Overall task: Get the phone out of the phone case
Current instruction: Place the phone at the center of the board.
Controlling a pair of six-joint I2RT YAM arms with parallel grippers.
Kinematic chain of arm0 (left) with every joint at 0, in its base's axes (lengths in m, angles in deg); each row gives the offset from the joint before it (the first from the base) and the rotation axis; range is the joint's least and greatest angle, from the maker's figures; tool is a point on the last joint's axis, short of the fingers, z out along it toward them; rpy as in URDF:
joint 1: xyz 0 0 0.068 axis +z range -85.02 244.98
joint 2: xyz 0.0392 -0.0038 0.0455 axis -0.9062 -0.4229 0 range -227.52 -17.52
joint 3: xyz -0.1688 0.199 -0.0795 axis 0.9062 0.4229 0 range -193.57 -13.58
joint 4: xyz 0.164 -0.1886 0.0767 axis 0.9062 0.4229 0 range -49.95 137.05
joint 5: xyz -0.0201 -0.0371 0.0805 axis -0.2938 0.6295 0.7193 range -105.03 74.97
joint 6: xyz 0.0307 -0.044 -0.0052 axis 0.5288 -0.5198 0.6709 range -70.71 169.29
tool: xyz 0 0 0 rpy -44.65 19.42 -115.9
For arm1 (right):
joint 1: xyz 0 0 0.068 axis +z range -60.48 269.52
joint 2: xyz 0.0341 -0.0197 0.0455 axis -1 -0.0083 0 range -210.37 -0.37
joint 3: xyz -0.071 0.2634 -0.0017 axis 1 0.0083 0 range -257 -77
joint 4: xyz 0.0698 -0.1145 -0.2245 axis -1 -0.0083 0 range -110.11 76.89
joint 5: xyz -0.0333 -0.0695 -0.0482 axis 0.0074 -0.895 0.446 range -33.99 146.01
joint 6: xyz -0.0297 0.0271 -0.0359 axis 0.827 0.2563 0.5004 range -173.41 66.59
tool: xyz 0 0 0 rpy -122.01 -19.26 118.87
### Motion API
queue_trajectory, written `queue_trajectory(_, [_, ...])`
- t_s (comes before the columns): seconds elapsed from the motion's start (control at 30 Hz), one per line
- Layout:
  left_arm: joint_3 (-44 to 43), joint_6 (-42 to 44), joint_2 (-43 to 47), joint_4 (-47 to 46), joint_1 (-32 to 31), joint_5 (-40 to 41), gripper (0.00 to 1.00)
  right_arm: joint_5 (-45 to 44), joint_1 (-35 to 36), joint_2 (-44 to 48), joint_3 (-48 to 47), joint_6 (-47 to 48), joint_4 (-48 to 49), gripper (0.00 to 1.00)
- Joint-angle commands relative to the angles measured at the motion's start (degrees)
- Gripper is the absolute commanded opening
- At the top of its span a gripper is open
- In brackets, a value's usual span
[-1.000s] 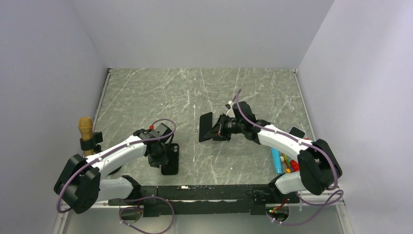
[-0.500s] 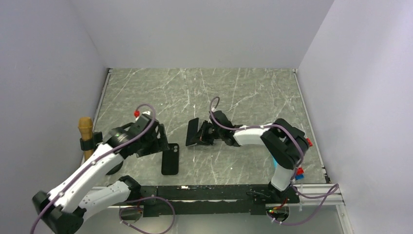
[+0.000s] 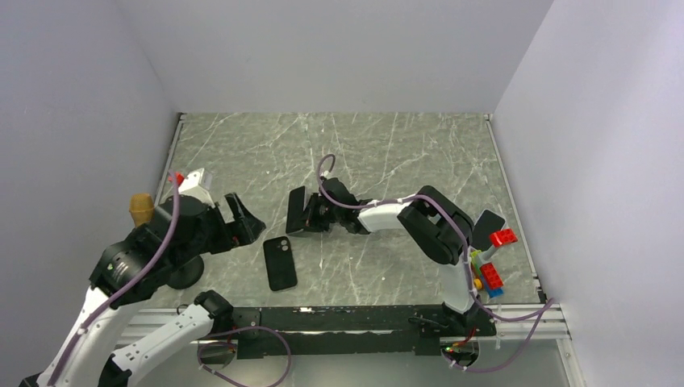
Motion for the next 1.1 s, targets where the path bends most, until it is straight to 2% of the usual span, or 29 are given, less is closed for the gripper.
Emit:
queue_trajectory(0.0, [-2.26,5.48,1.75,-1.86,-0.16,3.23,0.99,-0.47,-0.03,-1.20,-6.60,5.44,0.48,0.00])
queue_trajectory(0.13, [0.02,7.90,2.87,-4.76,-0.12,3.02,1.00,6.18,0.23,-7.73,-13.78,6.86,0.07,0.00])
queue_trajectory(0.3, [-0.82,14.28,1.38,-5.84,-0.12,-1.07,0.99,10.17,0.92,-12.88,-15.94,2.78,3.19,0.02])
queue_trajectory(0.4, [-3.92,19.88,-0.62,-4.74,-0.14,-2.12,1.00,9.11,0.94,-14.66,-17.18,2.11,1.37,0.15])
queue_trajectory(0.53, [-5.34,25.19,-2.43,-4.49,-0.17,-2.40,0.99,3.43,0.98,-15.43,-23.03,5.26,-13.21,0.30])
queue_trajectory(0.7, [-3.75,28.04,-2.77,-7.24,-0.20,-3.13,0.99,-4.48,0.92,-11.69,-24.84,8.46,-28.56,0.62])
queue_trajectory(0.83, [-3.12,28.02,-2.65,-9.68,-0.19,-4.63,0.99,-8.75,0.63,-8.68,-28.63,13.59,-39.83,0.81])
queue_trajectory(0.87, [-3.34,28.20,-2.84,-9.92,-0.26,-4.68,0.99,-9.72,0.56,-7.96,-29.61,14.73,-42.88,0.96])
queue_trajectory(0.9, [-3.87,28.62,-3.14,-10.02,-0.31,-4.41,0.99,-10.65,0.29,-7.01,-30.45,15.76,-45.83,1.00])
queue_trajectory(1.07, [-6.11,29.05,-3.92,-9.01,-0.63,-3.02,0.99,-16.73,-1.81,1.18,-27.63,19.71,-50.61,1.00])
